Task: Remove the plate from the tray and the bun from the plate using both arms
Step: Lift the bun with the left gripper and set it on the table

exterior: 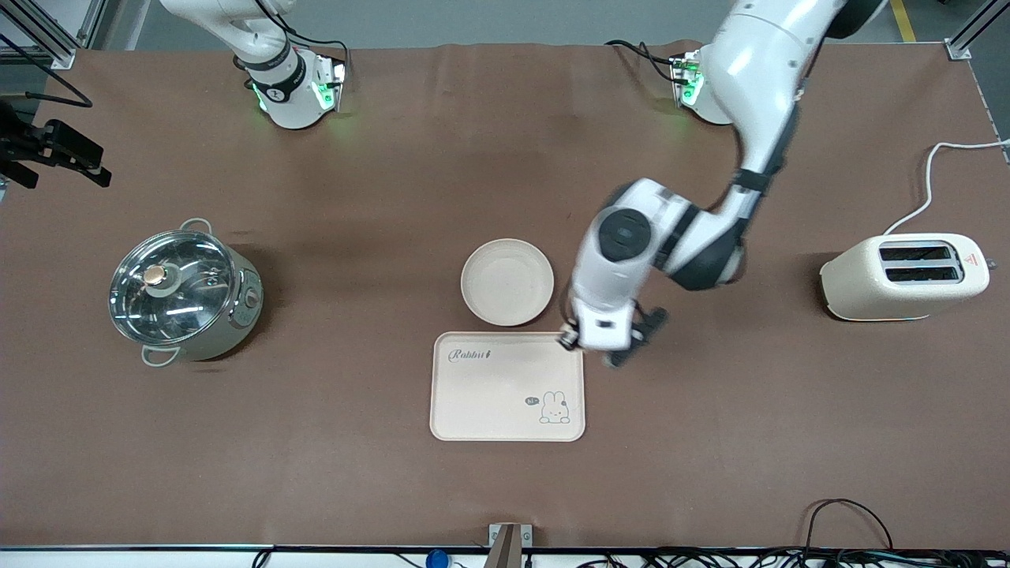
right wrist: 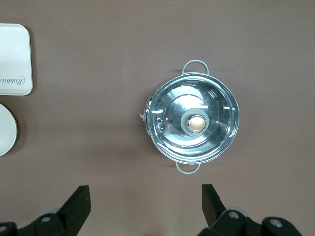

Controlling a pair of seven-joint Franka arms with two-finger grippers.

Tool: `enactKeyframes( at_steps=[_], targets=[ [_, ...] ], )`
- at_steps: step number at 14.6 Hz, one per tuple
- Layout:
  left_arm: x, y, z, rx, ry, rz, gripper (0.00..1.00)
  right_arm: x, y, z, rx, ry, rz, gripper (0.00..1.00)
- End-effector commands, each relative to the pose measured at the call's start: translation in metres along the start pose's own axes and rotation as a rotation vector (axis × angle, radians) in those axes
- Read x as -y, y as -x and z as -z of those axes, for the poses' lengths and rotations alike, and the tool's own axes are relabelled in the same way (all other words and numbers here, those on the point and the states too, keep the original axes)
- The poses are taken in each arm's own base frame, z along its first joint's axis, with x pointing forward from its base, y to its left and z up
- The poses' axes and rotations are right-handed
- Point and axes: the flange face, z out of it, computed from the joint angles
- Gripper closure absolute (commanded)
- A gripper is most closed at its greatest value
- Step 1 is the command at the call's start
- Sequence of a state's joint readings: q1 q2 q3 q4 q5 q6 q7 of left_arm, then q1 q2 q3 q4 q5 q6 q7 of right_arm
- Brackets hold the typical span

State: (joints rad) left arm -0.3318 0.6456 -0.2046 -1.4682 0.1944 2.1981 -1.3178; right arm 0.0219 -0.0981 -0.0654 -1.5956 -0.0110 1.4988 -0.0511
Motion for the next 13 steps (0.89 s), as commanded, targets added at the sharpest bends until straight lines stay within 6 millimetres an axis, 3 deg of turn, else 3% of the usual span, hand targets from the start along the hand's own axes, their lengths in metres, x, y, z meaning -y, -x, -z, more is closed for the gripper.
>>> enactKeyframes(
  at_steps=[1, 3, 6, 8, 9, 10, 11, 12, 13],
  targets=[
    [0.042, -0.070, -0.027, 0.018, -0.045, -0.063, 0.74, 0.001, -0.002, 0.012, -0.010, 0.054, 0.002, 0.00],
    [0.061, -0.093, -0.050, 0.039, -0.076, -0.087, 0.73, 0.002, -0.002, 0.021, -0.009, 0.068, 0.004, 0.00],
    [0.095, -0.124, -0.086, 0.063, -0.130, -0.085, 0.70, -0.007, -0.009, 0.002, 0.039, 0.067, -0.012, 0.00],
    [0.120, -0.147, -0.107, 0.090, -0.152, -0.100, 0.61, -0.008, -0.009, -0.004, 0.067, 0.066, -0.014, 0.00],
    [0.123, -0.149, -0.113, 0.099, -0.157, -0.112, 0.53, -0.012, -0.008, -0.003, 0.068, 0.065, -0.020, 0.00],
    [0.124, -0.149, -0.115, 0.102, -0.158, -0.124, 0.39, -0.015, -0.007, -0.003, 0.069, 0.065, -0.028, 0.00],
    [0.124, -0.150, -0.112, 0.100, -0.156, -0.135, 0.09, -0.014, -0.006, 0.000, 0.068, 0.065, -0.027, 0.00],
    [0.125, -0.153, -0.108, 0.096, -0.152, -0.133, 0.00, -0.014, -0.006, 0.002, 0.063, 0.061, -0.028, 0.00],
    [0.123, -0.157, -0.101, 0.087, -0.142, -0.138, 0.00, -0.016, -0.006, 0.002, 0.063, 0.056, -0.031, 0.00]
  ],
)
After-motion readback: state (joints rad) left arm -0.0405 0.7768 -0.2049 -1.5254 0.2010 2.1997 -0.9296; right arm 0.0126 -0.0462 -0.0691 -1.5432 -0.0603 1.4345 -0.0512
